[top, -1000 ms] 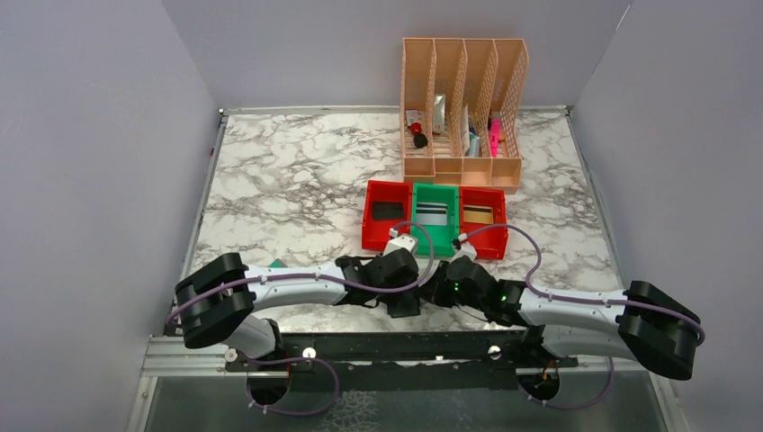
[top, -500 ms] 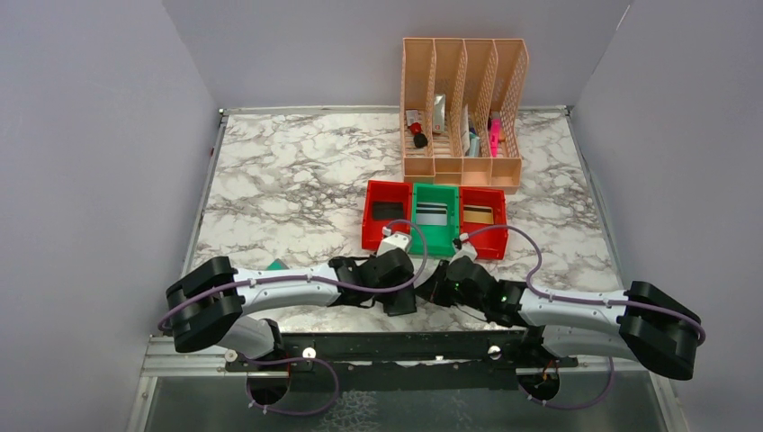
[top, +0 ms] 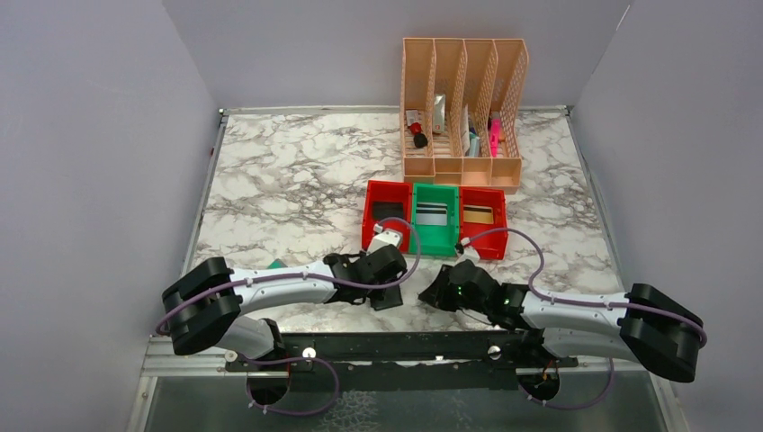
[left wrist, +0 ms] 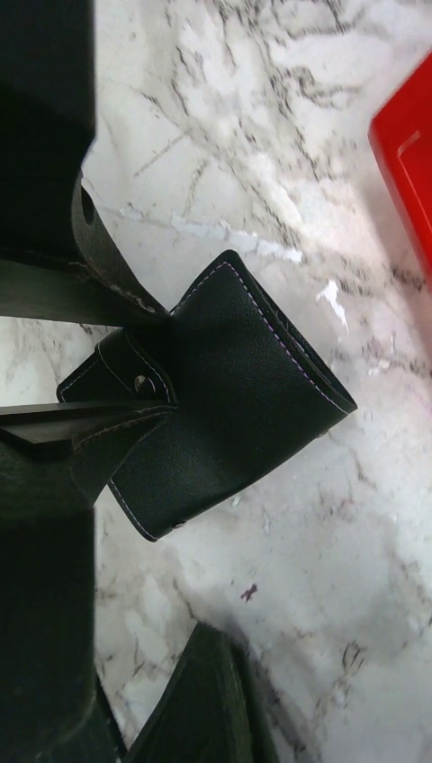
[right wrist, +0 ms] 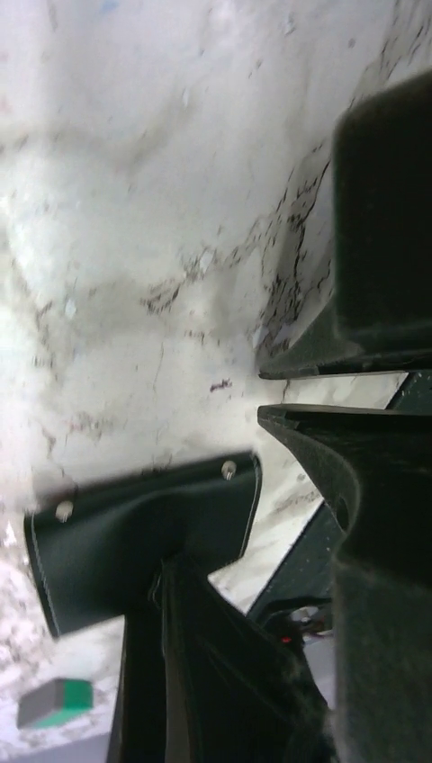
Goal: Take the credit cards out of the card holder
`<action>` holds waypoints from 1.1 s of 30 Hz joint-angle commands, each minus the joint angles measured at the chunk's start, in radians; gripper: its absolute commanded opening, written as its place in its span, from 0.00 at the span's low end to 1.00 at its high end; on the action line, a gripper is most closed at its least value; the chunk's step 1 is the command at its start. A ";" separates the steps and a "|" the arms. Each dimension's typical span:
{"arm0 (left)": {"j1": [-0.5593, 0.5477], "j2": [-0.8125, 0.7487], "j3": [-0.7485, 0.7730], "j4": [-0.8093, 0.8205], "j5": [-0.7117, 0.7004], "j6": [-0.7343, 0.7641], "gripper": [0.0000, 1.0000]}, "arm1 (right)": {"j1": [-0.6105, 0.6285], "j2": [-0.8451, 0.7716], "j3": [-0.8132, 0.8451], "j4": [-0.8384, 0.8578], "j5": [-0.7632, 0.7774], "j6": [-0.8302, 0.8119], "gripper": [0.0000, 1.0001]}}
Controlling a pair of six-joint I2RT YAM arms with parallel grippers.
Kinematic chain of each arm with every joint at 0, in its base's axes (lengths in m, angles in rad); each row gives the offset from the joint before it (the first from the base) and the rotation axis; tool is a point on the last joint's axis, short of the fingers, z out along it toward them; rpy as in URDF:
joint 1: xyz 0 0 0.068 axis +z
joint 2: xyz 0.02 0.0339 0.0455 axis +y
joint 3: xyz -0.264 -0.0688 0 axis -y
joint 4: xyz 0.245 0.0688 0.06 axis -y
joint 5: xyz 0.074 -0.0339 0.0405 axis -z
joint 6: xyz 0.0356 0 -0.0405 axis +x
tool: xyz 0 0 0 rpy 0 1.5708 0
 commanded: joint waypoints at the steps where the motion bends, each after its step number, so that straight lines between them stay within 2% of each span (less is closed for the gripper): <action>1: -0.003 -0.027 -0.027 0.120 0.144 0.097 0.30 | 0.006 -0.020 0.000 0.100 -0.038 -0.062 0.27; 4: -0.003 -0.032 -0.049 0.189 0.233 0.118 0.31 | 0.006 -0.002 0.016 0.130 -0.050 -0.085 0.43; 7: -0.003 -0.036 -0.063 0.233 0.280 0.124 0.31 | 0.005 0.035 0.034 0.138 -0.061 -0.091 0.51; 16: -0.003 -0.116 -0.159 0.376 0.320 0.102 0.31 | -0.011 0.145 -0.025 0.336 -0.157 -0.057 0.52; 19: -0.002 -0.132 -0.188 0.413 0.324 0.092 0.31 | -0.016 0.170 -0.037 0.395 -0.183 -0.044 0.47; 24: -0.003 -0.132 -0.196 0.413 0.314 0.087 0.33 | -0.022 0.165 -0.053 0.415 -0.175 -0.031 0.29; 29: -0.003 -0.138 -0.155 0.315 0.207 0.069 0.58 | -0.023 0.112 -0.064 0.356 -0.140 -0.011 0.14; 31: -0.002 -0.136 -0.130 0.287 0.184 0.075 0.64 | -0.023 0.095 -0.062 0.336 -0.135 -0.002 0.09; 33: -0.003 -0.123 -0.101 0.256 0.163 0.075 0.66 | -0.023 0.086 -0.060 0.322 -0.140 0.020 0.09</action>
